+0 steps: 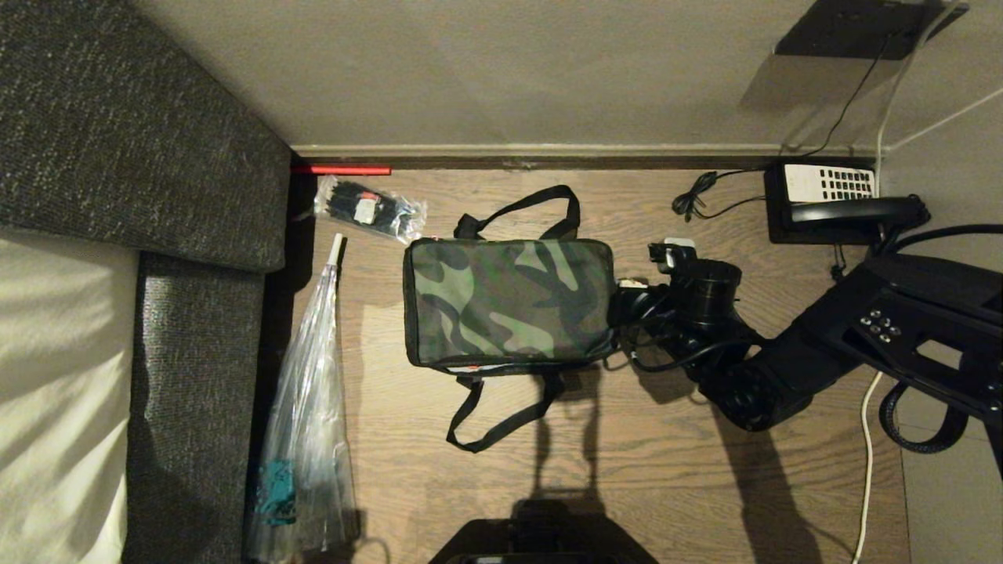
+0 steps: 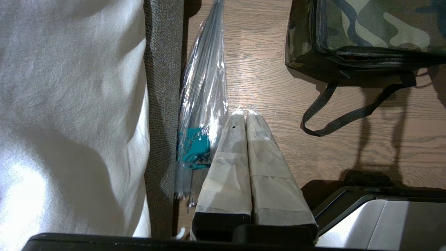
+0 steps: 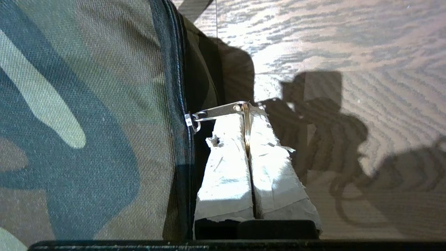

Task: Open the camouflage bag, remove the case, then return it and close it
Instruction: Open the top of the storage box

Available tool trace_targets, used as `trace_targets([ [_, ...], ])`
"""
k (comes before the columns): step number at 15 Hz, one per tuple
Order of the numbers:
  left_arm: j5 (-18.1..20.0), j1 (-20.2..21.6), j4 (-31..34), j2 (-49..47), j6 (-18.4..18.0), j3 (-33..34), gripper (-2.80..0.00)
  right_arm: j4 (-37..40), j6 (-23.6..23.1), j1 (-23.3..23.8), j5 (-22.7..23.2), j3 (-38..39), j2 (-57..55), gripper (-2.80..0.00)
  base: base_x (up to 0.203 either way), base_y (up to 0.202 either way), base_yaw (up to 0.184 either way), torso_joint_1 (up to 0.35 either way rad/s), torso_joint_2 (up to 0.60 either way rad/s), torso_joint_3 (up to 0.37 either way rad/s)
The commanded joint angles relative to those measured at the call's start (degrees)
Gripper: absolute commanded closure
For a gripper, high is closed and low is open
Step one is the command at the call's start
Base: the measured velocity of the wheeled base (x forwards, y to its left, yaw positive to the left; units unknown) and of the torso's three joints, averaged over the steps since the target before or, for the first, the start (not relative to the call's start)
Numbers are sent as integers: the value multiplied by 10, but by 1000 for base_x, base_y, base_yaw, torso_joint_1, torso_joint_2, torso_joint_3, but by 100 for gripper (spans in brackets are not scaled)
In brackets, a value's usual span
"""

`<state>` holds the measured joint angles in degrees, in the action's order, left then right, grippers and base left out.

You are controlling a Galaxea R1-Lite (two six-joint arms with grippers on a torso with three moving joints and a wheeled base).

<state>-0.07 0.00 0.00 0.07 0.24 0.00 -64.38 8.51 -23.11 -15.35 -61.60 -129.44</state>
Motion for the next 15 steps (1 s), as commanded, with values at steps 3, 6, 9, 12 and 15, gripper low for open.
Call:
trace_targets([
  [3, 0, 0, 0, -1, 0, 0, 0, -1, -4, 0, 0, -27, -8, 0, 0, 0, 0, 0, 0, 0],
  [6, 0, 0, 0, -1, 0, 0, 0, -1, -6, 0, 0, -33, -11, 0, 0, 0, 0, 0, 0, 0],
  [9, 0, 0, 0, -1, 0, 1, 0, 0, -6, 0, 0, -44, -13, 0, 0, 0, 0, 0, 0, 0],
  [12, 0, 0, 0, -1, 0, 0, 0, 2, -8, 0, 0, -40, -11, 0, 0, 0, 0, 0, 0, 0],
  [15, 0, 0, 0, -1, 0, 0, 0, 6, -9, 0, 0, -58, -16, 0, 0, 0, 0, 0, 0, 0],
])
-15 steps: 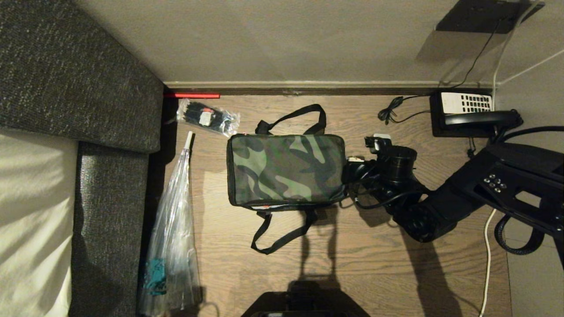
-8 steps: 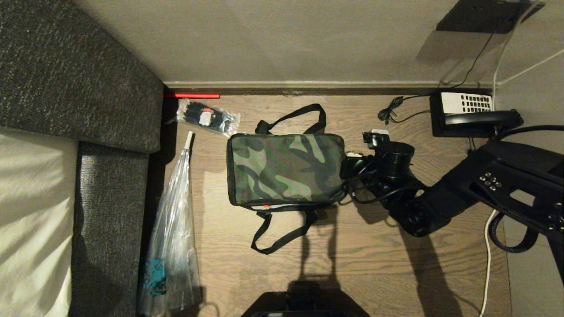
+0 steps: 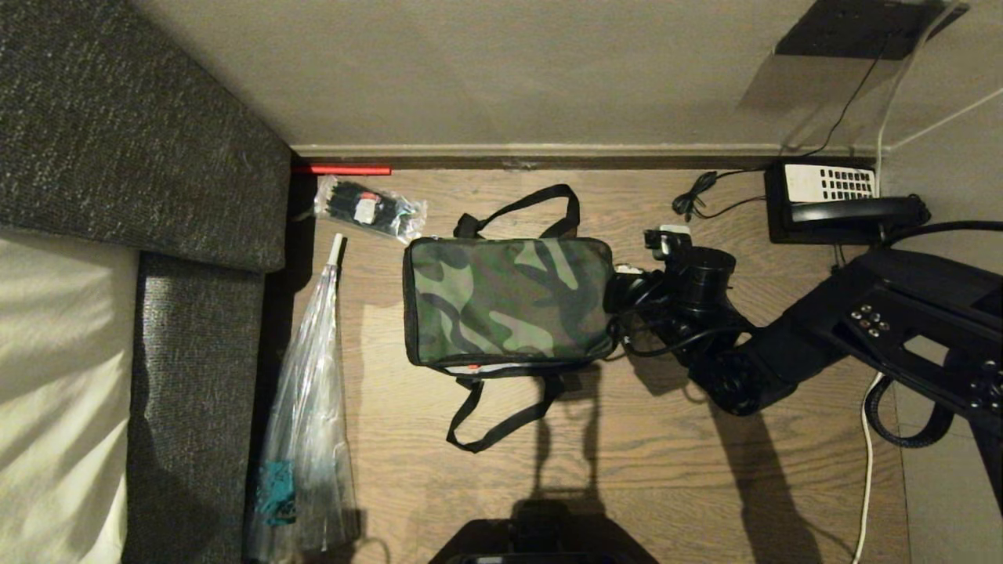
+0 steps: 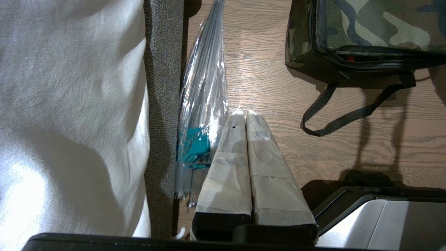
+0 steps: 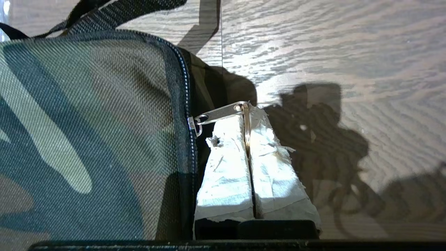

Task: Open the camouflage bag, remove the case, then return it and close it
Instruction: Open the top of the storage box

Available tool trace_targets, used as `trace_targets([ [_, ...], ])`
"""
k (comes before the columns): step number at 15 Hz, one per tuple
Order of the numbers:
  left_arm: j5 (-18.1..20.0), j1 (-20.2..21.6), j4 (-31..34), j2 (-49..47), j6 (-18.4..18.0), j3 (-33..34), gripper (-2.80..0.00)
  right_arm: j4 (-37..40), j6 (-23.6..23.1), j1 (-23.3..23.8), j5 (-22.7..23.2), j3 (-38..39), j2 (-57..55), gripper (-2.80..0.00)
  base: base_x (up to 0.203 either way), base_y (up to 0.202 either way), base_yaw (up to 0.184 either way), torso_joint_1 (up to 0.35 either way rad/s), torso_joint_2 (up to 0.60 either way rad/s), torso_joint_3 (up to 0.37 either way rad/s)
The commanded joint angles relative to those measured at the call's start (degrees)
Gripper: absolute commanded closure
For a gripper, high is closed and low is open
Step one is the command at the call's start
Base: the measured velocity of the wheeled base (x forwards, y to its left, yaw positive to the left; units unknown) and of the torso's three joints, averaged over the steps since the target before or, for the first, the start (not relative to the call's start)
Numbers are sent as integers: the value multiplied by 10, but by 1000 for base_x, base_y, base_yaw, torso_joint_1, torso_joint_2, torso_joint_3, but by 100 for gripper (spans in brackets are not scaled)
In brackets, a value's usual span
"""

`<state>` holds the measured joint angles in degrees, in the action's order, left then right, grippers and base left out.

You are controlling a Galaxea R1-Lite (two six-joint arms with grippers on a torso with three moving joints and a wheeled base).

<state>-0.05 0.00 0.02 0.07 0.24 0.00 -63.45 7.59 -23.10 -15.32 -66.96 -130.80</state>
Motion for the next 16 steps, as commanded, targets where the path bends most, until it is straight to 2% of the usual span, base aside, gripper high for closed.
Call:
trace_targets([
  [1, 0, 0, 0, -1, 0, 0, 0, -4, 1, 0, -1, -6, -2, 0, 0, 0, 0, 0, 0, 0],
  [8, 0, 0, 0, -1, 0, 0, 0, -3, 1, 0, -1, -37, -9, 0, 0, 0, 0, 0, 0, 0],
  [16, 0, 0, 0, -1, 0, 0, 0, 7, 6, 8, 1, -37, 0, 0, 0, 0, 0, 0, 0, 0],
])
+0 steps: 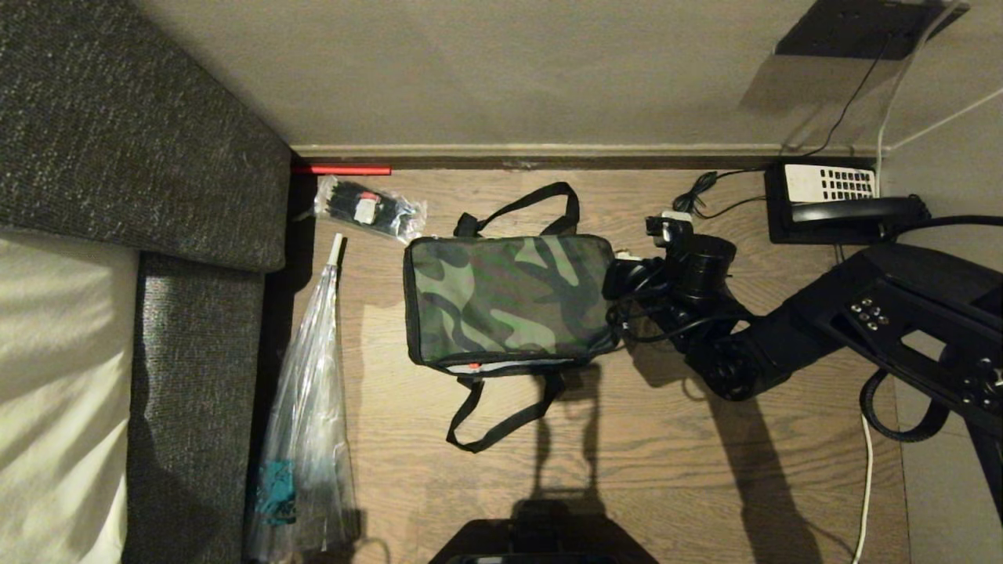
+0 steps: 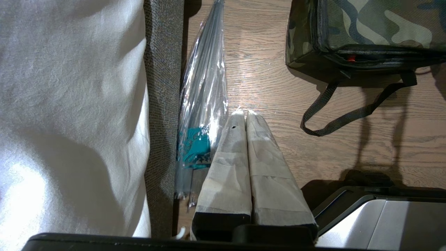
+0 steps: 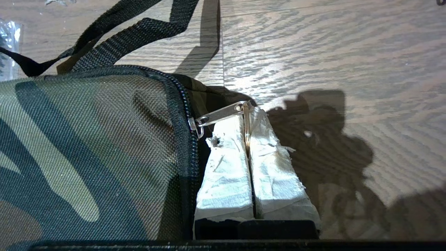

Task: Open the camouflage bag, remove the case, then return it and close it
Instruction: Open the top of the storage box

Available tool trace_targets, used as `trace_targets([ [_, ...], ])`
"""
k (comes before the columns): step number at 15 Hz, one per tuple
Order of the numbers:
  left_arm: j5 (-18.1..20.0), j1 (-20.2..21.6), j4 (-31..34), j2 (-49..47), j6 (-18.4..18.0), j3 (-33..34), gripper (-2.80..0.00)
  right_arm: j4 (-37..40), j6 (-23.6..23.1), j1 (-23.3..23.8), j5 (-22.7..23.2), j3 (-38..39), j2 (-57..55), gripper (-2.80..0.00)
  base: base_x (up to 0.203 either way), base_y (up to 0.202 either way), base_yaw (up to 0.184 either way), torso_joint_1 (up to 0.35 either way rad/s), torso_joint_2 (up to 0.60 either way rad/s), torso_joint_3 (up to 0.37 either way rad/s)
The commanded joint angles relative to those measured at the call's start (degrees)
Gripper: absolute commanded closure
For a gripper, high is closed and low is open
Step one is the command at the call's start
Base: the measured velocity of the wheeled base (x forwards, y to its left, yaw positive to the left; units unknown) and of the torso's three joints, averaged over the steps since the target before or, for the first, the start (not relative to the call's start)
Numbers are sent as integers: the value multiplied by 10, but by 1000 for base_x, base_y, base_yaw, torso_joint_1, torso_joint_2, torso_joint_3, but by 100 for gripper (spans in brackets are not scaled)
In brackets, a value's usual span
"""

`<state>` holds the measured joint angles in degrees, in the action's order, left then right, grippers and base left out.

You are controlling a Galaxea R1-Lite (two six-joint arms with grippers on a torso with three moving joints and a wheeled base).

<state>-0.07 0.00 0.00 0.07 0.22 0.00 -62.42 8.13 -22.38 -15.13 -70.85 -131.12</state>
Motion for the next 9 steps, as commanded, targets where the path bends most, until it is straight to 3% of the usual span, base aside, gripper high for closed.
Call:
trace_targets([
  [1, 0, 0, 0, -1, 0, 1, 0, -2, 2, 1, -1, 4, 3, 0, 0, 0, 0, 0, 0, 0],
  [7, 0, 0, 0, -1, 0, 1, 0, 8, 40, 5, -1, 4, 4, 0, 0, 0, 0, 0, 0, 0],
  [9, 0, 0, 0, -1, 0, 0, 0, 8, 73, 5, -1, 2, 3, 0, 0, 0, 0, 0, 0, 0],
])
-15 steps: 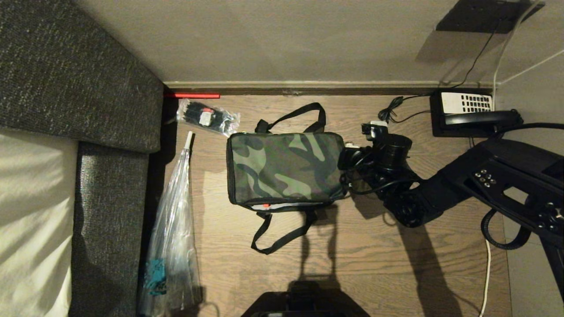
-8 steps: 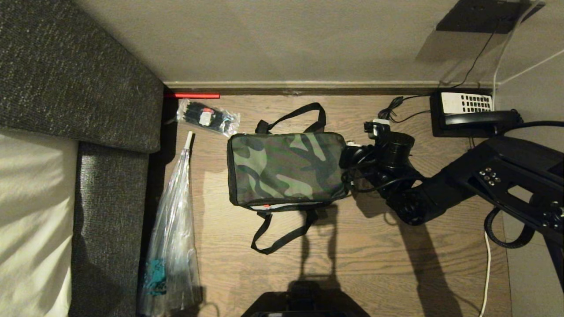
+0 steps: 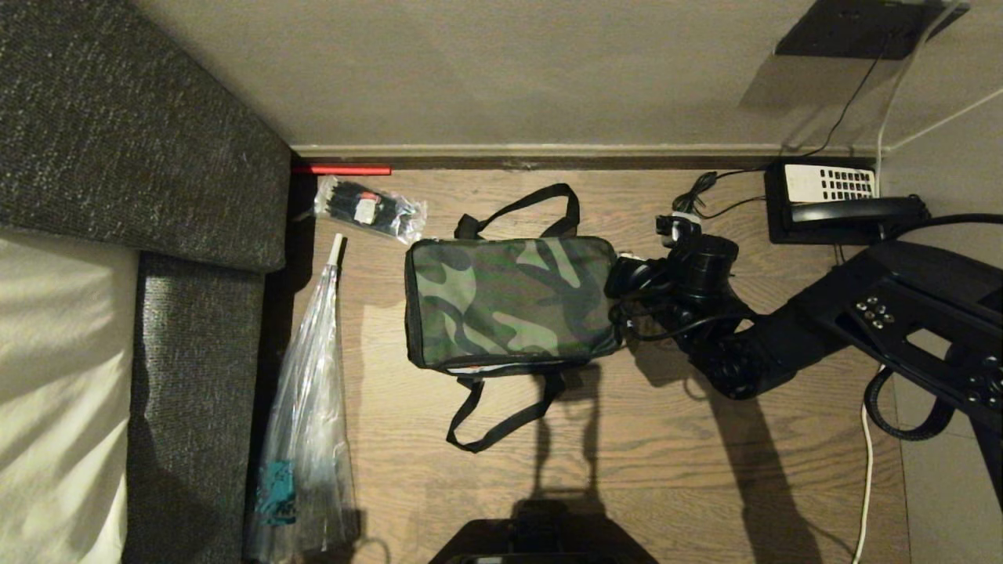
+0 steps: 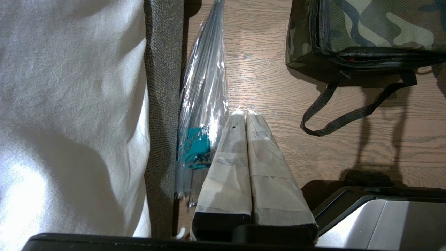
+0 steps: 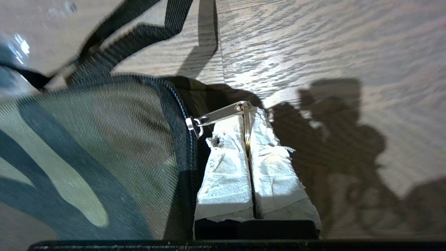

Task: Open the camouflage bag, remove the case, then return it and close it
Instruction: Open the top of the storage box

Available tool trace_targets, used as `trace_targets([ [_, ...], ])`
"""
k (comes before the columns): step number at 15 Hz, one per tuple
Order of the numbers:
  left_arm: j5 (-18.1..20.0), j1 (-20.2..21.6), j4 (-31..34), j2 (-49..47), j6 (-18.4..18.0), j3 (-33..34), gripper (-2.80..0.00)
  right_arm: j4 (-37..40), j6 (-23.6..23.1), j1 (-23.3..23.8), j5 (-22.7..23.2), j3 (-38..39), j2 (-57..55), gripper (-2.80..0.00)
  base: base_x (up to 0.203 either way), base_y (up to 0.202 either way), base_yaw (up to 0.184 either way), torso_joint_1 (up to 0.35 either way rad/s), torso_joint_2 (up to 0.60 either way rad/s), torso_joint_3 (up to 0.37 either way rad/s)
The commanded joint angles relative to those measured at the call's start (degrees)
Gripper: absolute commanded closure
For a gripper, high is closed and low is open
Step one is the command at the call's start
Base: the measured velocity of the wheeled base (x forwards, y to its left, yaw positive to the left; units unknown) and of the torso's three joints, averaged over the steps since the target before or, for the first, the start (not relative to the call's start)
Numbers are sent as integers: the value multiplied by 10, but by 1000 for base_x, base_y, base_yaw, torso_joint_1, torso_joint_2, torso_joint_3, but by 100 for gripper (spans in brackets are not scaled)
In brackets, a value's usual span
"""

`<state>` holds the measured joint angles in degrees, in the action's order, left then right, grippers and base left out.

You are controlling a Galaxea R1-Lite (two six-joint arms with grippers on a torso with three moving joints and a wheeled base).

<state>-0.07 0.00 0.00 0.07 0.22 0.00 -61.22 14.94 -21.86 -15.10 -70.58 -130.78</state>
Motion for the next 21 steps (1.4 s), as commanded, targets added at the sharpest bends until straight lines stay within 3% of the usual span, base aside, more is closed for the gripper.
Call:
trace_targets([
  [1, 0, 0, 0, -1, 0, 0, 0, -4, 20, 0, -1, 1, 0, 0, 0, 0, 0, 0, 0, 0],
  [3, 0, 0, 0, -1, 0, 0, 0, 1, 37, 1, -1, 3, 3, 0, 0, 0, 0, 0, 0, 0],
  [21, 0, 0, 0, -1, 0, 1, 0, 25, 24, -16, -1, -63, -7, 0, 0, 0, 0, 0, 0, 0],
])
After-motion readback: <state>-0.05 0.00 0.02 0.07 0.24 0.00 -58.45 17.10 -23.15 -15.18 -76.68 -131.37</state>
